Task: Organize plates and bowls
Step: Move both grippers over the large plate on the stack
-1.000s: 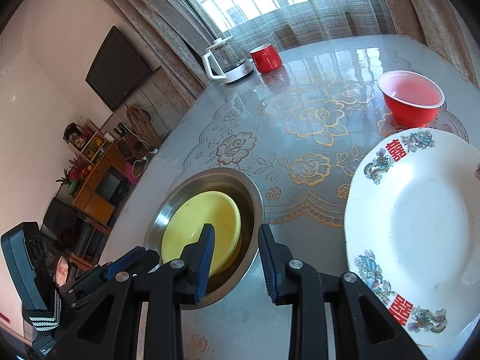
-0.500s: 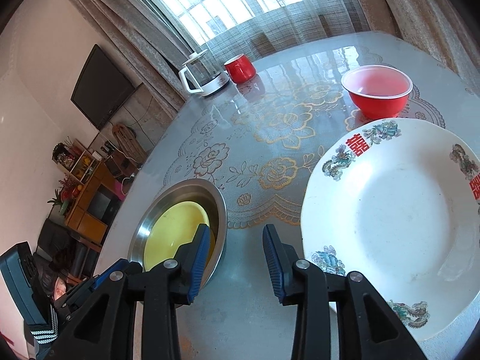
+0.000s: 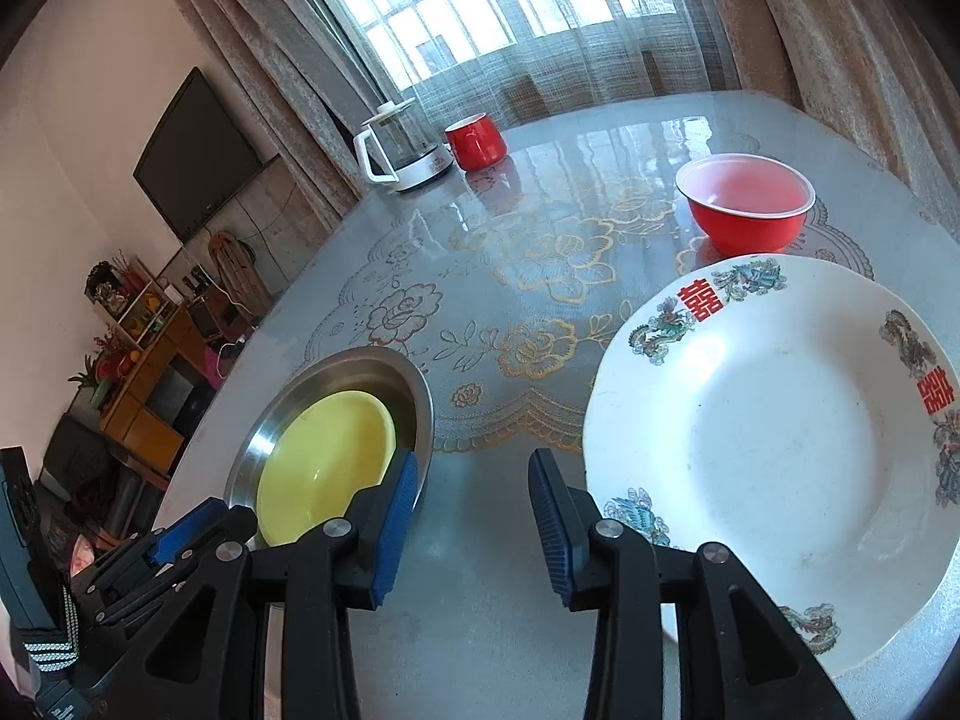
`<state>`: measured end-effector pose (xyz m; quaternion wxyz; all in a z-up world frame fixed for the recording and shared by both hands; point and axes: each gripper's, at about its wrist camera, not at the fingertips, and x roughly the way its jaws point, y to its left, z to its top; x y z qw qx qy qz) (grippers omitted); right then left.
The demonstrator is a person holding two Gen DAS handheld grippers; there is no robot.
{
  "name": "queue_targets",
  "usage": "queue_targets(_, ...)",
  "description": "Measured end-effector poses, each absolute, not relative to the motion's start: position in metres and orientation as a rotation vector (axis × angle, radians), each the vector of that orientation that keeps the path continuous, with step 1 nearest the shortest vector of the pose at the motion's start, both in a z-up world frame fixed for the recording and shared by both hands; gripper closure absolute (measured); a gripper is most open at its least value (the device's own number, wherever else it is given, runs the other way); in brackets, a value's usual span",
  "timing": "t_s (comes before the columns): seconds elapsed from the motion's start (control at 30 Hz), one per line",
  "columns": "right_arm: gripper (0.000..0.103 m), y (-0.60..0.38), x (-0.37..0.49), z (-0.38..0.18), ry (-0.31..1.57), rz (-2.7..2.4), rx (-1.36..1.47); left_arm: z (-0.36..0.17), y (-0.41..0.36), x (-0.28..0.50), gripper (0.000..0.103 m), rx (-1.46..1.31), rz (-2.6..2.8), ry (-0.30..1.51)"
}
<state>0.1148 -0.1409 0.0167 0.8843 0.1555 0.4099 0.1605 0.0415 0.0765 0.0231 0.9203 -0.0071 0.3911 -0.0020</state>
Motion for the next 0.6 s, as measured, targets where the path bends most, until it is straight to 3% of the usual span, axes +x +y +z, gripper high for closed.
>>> queue_targets(0.6,0.064,-0.179,0.114,0.014,0.839,0.227,0.393,0.027,0.061,0.039,0.07,0.022,-0.031,0.792)
